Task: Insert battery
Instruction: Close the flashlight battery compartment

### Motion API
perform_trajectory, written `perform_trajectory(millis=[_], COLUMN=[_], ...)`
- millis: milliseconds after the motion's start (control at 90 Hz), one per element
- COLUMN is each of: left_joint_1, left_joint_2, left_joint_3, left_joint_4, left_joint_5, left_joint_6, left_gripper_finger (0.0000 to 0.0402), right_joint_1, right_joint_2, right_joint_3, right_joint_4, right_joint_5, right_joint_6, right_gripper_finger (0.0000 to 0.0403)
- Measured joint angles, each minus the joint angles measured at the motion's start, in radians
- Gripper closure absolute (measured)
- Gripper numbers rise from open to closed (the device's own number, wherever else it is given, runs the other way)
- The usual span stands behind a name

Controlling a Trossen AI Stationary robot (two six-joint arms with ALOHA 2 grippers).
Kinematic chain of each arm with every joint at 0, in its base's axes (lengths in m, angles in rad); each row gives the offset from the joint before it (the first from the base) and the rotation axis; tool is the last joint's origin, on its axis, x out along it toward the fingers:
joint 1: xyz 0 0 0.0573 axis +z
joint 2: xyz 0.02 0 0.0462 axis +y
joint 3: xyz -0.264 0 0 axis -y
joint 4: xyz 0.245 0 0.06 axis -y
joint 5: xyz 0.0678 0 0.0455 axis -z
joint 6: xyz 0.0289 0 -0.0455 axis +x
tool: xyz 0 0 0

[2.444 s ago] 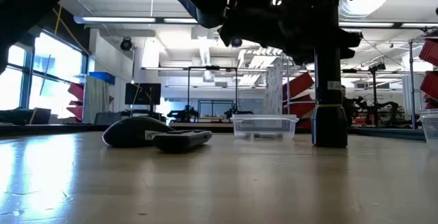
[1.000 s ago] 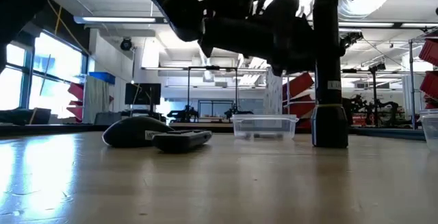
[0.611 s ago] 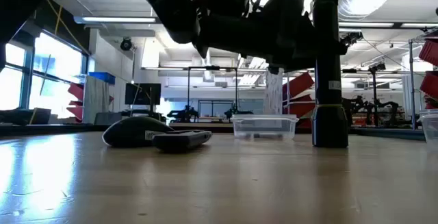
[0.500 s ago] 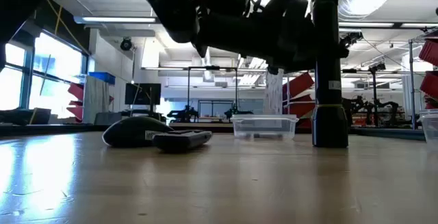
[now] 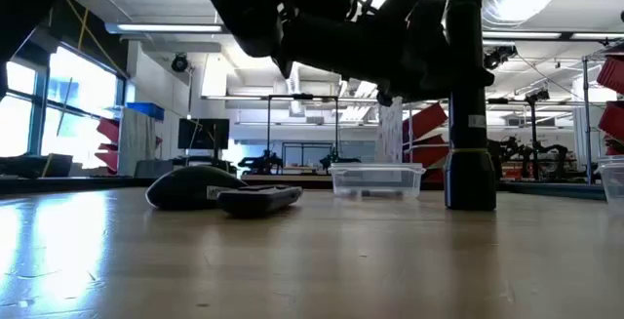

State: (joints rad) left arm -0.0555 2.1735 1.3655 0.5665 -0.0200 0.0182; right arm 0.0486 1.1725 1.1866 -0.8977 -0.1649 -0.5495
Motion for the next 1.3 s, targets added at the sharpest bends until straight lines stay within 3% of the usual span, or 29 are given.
perform_trajectory(millis=[322,500,733,889,1011,1300], left_joint_1=[0.002,0.013,0.018,0.018,0.016,0.011], left_joint_2=[-0.059,-0.159,-0.32,-0.412,-0.483,-0.538], left_joint_3=[-0.037,-0.193,-0.411,-0.527,-0.597,-0.637], left_joint_4=[-0.08,-0.032,0.008,0.012,0.004,-0.018], left_joint_5=[0.034,0.031,0.026,0.026,0.026,0.055], left_joint_6=[-0.026,-0.042,-0.041,-0.033,-0.028,-0.022], left_gripper_finger=[0.0268,0.0268,0.0268,0.0268,0.0268,0.0268], right_joint_1=[0.0,0.0,0.005,-0.002,-0.005,-0.005], right_joint_2=[0.0,0.027,0.17,0.325,0.447,0.673], right_joint_3=[0.122,0.127,0.155,0.312,0.466,0.764], right_joint_4=[0.062,0.124,0.222,0.191,0.073,-0.192], right_joint_5=[0.056,0.07,0.07,0.039,0.025,0.021], right_joint_6=[0.05,0.079,0.102,0.097,0.075,-0.016], right_gripper_finger=[0.0206,0.0206,0.0206,0.0206,0.0206,0.0206])
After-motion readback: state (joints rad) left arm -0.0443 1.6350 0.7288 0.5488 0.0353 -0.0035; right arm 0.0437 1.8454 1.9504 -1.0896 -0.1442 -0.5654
